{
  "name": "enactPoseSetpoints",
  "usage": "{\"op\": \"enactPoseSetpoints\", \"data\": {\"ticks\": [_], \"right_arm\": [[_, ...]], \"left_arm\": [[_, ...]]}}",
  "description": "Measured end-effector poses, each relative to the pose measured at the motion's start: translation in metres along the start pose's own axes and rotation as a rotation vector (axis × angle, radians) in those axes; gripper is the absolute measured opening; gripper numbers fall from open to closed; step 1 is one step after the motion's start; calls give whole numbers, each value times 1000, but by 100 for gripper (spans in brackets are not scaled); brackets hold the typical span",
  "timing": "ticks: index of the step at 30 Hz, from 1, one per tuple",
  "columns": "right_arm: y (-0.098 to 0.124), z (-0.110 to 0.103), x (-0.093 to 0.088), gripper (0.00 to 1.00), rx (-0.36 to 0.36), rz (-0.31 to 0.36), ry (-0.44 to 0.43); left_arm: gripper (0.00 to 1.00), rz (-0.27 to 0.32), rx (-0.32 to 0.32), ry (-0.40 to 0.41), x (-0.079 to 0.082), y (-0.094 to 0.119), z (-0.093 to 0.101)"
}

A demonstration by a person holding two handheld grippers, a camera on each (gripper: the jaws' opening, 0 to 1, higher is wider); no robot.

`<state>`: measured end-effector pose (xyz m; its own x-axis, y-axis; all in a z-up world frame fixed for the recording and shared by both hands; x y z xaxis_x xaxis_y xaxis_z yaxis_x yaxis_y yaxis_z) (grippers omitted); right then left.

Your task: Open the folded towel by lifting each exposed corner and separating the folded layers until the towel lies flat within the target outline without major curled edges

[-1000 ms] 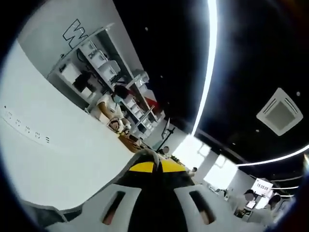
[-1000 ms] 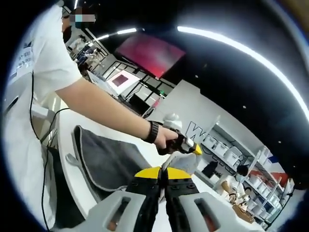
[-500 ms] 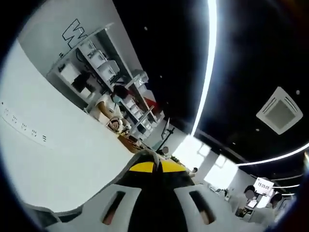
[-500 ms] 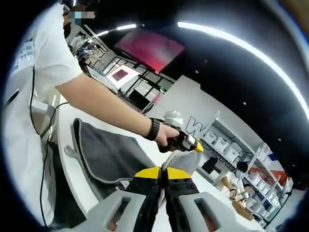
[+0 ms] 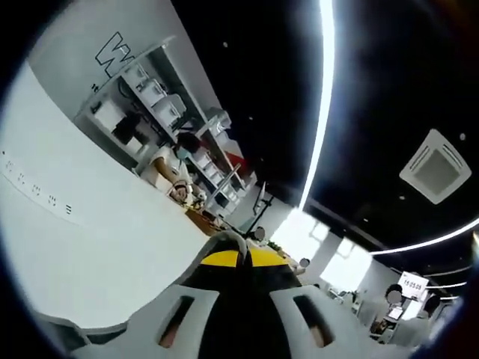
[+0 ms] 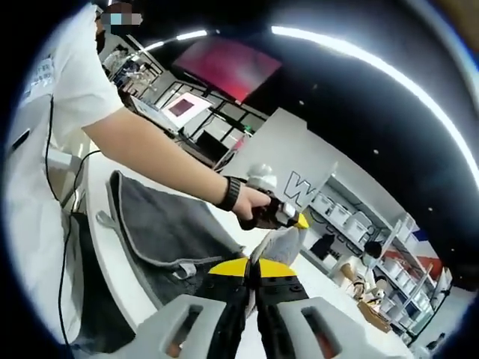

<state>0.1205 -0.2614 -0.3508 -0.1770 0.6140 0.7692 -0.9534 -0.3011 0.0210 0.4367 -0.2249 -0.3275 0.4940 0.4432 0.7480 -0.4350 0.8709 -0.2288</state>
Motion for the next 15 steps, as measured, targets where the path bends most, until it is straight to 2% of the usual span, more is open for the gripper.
{"op": "enactPoseSetpoints", "data": {"ticks": [15], "right_arm": [[0, -1, -13, 0, 7, -41, -8]], "left_arm": [[0, -29, 15, 36, -17, -3, -12]]}}
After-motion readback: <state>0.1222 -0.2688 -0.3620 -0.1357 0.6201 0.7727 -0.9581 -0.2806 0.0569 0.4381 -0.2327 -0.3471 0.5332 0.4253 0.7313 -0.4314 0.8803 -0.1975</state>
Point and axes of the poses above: the point that each gripper's makers call its tool centre point, and the gripper's own axes: y roughly backward along the fingers, z roughly to its right, x roughly out of its top, the point moved 7 cm from there along y, roughly backward along the fingers, and after that the axes turned 1 degree about -x, right-handed, at the moved point
